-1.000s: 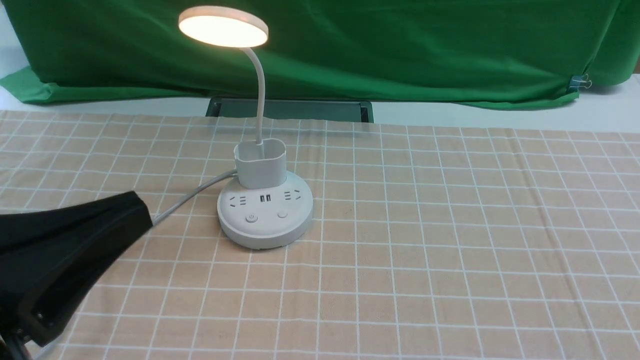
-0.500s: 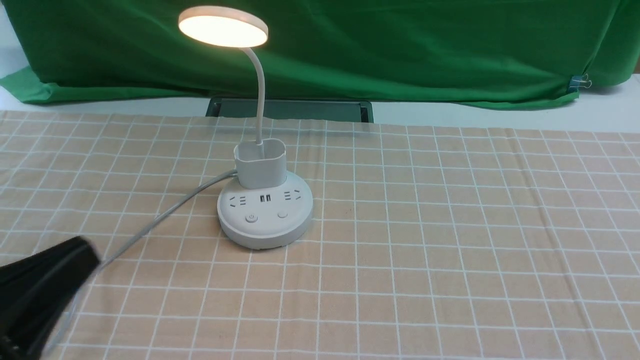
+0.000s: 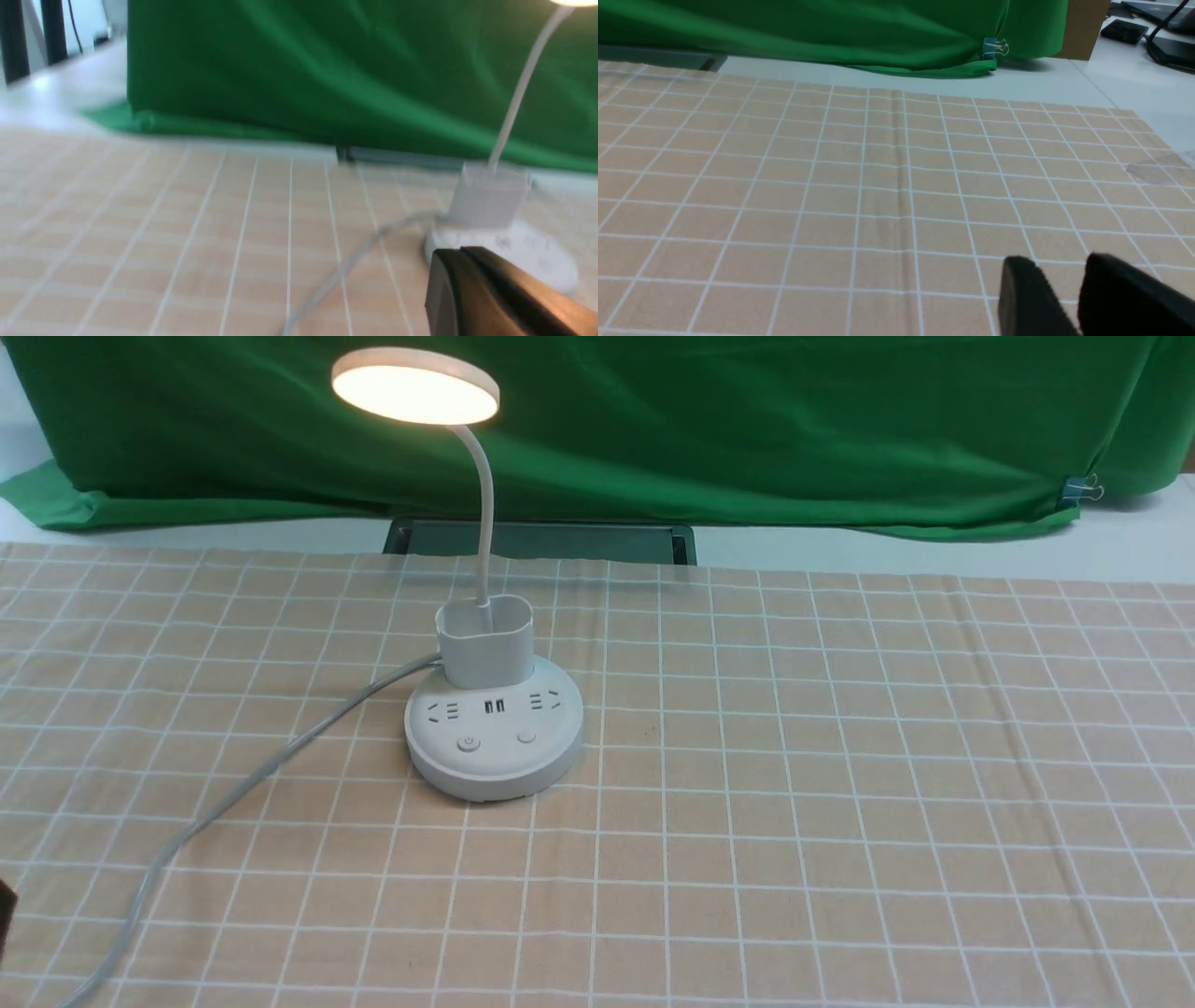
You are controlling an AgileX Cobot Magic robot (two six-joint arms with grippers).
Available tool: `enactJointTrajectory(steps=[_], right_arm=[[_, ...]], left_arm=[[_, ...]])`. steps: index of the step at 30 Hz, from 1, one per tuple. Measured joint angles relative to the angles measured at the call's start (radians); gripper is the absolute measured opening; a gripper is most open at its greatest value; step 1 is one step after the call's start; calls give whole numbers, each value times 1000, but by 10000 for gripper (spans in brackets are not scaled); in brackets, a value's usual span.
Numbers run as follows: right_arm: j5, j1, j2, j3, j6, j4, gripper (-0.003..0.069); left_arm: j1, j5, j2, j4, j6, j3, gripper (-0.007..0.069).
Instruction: Turn on the table lamp on the light coffee tablecloth with your hand.
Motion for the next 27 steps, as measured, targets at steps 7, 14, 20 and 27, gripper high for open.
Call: enactJointTrajectory(steps=[7, 14, 20, 27], right_arm=[[0, 0, 0, 0, 0, 0, 239], [0, 0, 0, 0, 0, 0, 239], [0, 0, 0, 0, 0, 0, 239], [0, 0, 0, 0, 0, 0, 239]], left_arm=[[-45, 88, -2, -12, 4, 1, 0], [-47, 92, -2, -31, 49, 1, 0], [-47, 96, -2, -41, 50, 1, 0], [-47, 96, -3, -44, 51, 1, 0]])
